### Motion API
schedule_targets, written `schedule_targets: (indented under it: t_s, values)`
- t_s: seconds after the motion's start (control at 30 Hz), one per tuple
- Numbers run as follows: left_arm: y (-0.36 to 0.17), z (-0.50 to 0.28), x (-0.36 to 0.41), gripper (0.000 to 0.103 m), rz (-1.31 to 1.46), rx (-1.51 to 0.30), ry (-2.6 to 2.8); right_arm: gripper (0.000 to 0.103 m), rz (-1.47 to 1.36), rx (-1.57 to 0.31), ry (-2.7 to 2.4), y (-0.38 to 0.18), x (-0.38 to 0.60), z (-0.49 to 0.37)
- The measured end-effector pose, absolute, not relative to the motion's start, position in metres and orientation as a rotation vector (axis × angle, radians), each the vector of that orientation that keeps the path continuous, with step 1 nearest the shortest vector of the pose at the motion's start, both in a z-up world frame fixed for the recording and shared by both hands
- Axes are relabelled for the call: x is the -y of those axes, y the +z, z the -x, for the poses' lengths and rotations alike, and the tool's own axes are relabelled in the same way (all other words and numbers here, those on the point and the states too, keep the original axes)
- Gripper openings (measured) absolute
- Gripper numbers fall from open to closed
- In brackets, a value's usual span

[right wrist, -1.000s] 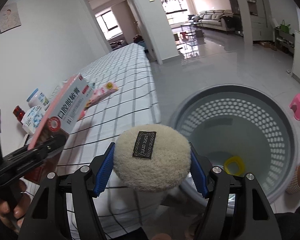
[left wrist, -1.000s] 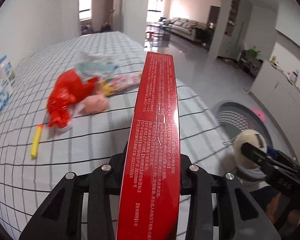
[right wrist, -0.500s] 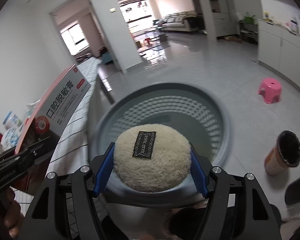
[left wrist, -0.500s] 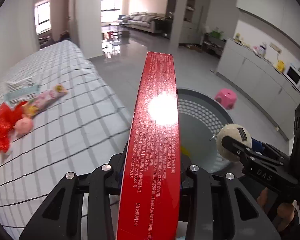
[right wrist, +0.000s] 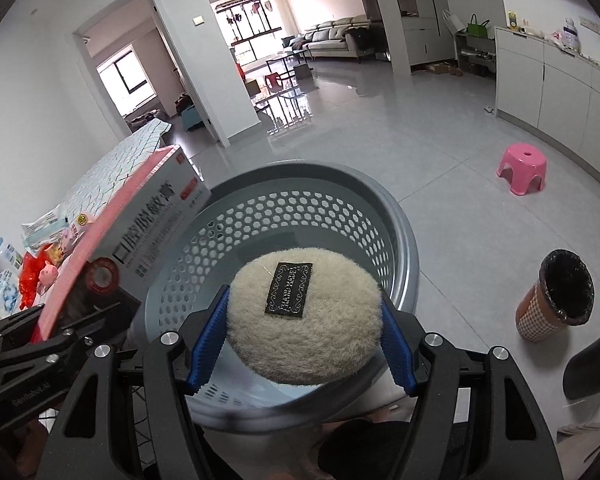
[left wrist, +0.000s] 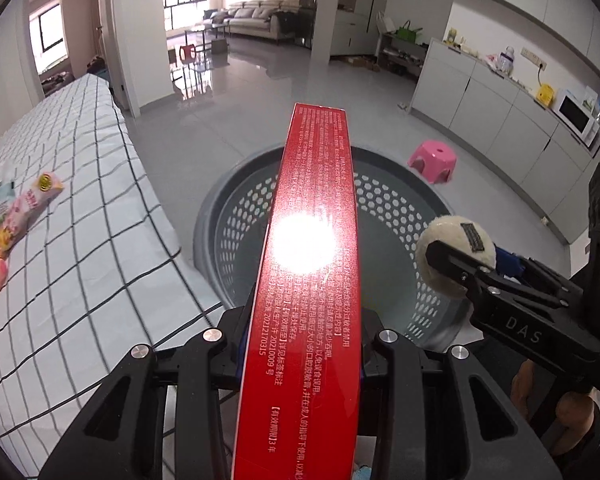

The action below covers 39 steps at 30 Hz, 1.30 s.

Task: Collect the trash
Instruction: 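Carry the box and sponge over the grey basket and open both grippers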

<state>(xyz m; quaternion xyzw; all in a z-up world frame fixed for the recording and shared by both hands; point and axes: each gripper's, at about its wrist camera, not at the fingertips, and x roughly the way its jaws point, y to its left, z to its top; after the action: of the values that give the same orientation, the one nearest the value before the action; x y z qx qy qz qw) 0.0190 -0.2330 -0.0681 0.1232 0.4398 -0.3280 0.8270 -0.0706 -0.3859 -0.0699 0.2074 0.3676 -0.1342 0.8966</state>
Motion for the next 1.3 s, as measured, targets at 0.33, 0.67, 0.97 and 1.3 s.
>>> schedule_targets:
  t_s: [0.33, 0.67, 0.97, 1.3]
  values:
    - [-0.082, -0.030, 0.248, 0.036, -0.276, -0.973, -0.683, 0.067, -0.437, -0.787, -0.244, -0.076, 0.395, 0.051]
    - [-0.087, -0.030, 0.251, 0.036, -0.284, -0.988, -0.679, 0.067, -0.441, -0.799, -0.242, -0.083, 0.399, 0.046]
    - [-0.083, -0.027, 0.249, 0.049, -0.285, -0.975, -0.672, 0.072, -0.438, -0.777, -0.255, -0.080, 0.401, 0.050]
    - [-0.077, -0.026, 0.243, 0.054, -0.269, -0.962, -0.661, 0.075, -0.454, -0.762, -0.257, -0.076, 0.401, 0.055]
